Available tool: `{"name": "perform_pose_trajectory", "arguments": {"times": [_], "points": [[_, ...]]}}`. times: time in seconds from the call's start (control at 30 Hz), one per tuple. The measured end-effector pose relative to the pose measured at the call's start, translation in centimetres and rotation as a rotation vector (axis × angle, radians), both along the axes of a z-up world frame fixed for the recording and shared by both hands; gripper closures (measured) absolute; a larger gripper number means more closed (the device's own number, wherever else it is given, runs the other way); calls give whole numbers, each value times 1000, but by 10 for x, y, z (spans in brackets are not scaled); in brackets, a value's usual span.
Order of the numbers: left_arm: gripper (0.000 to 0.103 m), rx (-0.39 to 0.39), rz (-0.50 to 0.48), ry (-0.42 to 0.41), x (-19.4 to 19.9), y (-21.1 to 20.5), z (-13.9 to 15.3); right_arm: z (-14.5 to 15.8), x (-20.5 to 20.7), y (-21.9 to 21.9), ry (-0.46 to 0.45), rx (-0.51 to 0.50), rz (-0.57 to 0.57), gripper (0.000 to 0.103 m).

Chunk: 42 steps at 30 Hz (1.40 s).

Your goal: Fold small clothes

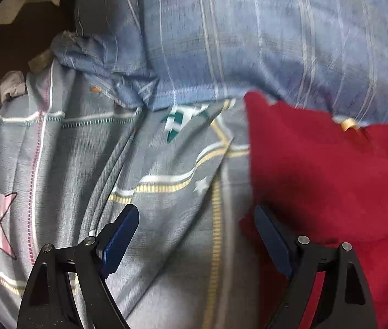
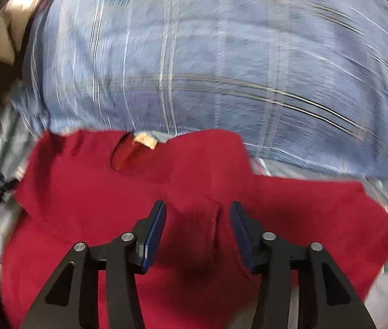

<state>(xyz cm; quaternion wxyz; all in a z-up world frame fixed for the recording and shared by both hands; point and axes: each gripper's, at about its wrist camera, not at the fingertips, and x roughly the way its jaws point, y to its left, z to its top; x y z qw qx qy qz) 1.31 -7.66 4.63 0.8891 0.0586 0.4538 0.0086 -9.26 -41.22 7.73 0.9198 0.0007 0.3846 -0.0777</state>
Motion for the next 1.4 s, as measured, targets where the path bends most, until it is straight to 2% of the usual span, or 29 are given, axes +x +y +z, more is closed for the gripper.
{"name": "perform_pose_trajectory", "arguments": {"times": [0.07,0.17,0.27,0.4,0.5,0.57,0.63,0.67,0.7,0.73,0.77,0.83,0.93,1.03,1.13,1.2,1.27,1.33,1.4], "points": [[17,-16,18,6,6,5,-4,-14,16,-1,51,-71,-26,57],[17,-24,50,17,15,7,-10,-30,22,-6,110,-68,-38,95],[17,-35,55,22,18,6,-14,-19,9,2,56,-123,-17,96],[17,-28,43,-1,18,3,-12,9,0,-3,-51,-131,-41,97],[17,-37,38,-9,15,4,-8,0,18,-14,-13,-174,-109,97],[17,-46,37,-14,11,6,-7,-11,25,-23,2,-127,-144,96],[17,-63,40,-16,10,8,-4,-14,26,-30,2,-93,-180,92],[17,-72,40,-23,10,8,-3,-11,22,-30,0,-81,-194,84],[17,-74,41,-27,10,8,-3,-3,15,-26,-16,-64,-206,81],[17,-71,37,-25,10,6,-4,4,10,-20,-38,-49,-194,80],[17,-63,35,-17,11,5,-6,16,5,-5,-83,-25,-142,77],[17,-29,41,2,11,2,-11,26,6,27,-108,20,-24,71],[17,-9,58,-2,9,5,-8,24,34,96,-74,128,238,74],[17,-24,82,-19,11,15,-3,10,71,159,-46,147,371,75],[17,-61,104,-31,13,24,1,-18,114,202,30,169,419,76],[17,-82,100,-35,13,27,3,-42,135,220,86,145,394,75],[17,-96,83,-41,12,27,4,-39,136,224,52,145,389,73],[16,-112,57,-49,11,25,6,-29,127,214,44,194,398,73],[16,-132,31,-46,10,21,4,-16,107,195,7,190,374,67]]}}
